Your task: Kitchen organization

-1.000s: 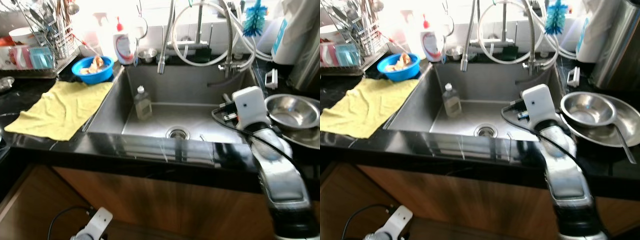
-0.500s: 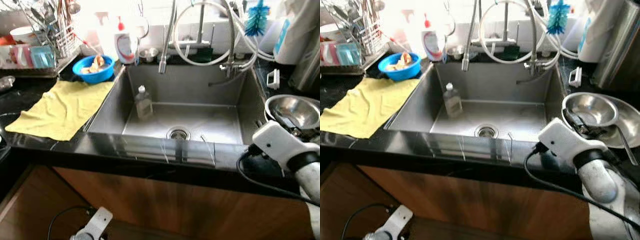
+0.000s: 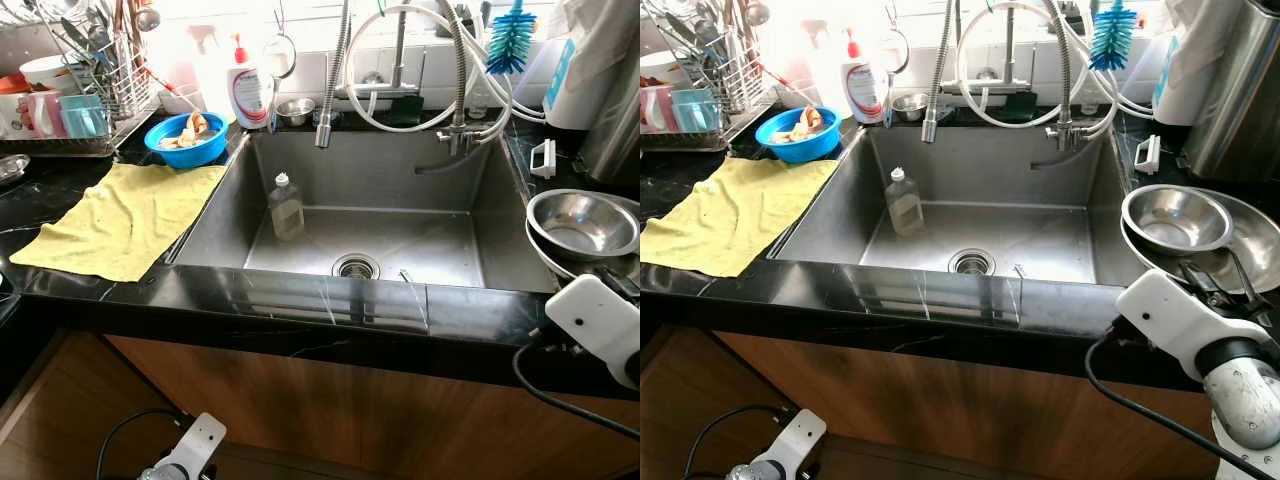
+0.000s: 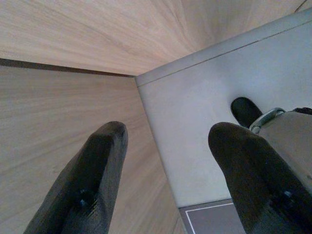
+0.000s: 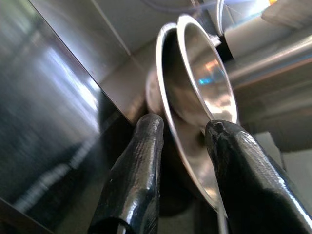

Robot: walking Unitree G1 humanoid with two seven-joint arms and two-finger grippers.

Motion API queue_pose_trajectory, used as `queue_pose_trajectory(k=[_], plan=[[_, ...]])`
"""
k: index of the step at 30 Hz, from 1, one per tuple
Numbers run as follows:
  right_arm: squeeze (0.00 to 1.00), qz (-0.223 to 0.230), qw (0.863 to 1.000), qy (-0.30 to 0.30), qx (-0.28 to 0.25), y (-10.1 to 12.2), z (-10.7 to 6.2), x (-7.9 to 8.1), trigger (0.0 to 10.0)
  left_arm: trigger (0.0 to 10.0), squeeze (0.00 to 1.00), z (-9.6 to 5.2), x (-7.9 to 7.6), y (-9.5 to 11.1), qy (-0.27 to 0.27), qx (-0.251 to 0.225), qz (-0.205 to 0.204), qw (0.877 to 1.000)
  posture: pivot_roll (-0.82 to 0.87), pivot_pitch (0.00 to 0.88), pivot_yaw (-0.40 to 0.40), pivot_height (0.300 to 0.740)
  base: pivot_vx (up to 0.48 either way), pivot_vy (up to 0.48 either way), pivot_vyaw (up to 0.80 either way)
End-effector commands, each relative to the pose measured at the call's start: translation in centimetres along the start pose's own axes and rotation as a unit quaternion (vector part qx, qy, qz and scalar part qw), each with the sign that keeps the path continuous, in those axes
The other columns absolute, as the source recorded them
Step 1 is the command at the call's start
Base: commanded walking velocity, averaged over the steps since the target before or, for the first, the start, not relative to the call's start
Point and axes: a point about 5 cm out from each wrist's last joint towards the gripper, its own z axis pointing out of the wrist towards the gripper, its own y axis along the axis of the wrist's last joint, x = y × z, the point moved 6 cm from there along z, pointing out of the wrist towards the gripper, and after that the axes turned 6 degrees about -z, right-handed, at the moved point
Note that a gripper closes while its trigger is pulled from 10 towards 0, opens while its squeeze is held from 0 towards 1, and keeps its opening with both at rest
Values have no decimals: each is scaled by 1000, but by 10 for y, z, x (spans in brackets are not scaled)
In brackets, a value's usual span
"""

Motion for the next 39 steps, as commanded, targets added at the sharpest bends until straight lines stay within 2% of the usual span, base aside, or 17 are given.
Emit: queue_pose_trajectory(k=[1,8,11,21,26,39], plan=[[0,-1,1000,-13,12,-3,-4,-8,10000,10000,0,-1,3,-4,2,8,6,1000,-187,0,107,740,0,0,0],[0,-10,999,-11,41,-11,-5,-5,10000,10000,0,-1,2,-4,1,9,8,1000,-188,0,108,740,0,0,0],[0,0,999,-11,45,-12,-5,-4,10000,10000,0,-1,2,-4,0,9,8,1000,-190,0,108,740,0,0,0],[0,-2,997,-19,77,-22,-6,-7,10000,10000,0,-1,1,-5,-2,10,10,1000,-192,0,109,740,0,0,0],[0,-27,993,-33,109,-34,-9,-14,10000,10000,0,-1,0,-5,-3,10,12,1000,-194,0,109,740,0,0,0],[0,-29,992,-23,122,-36,-9,-8,10000,10000,0,-1,0,-6,-3,11,13,1000,-188,0,107,740,0,0,0]])
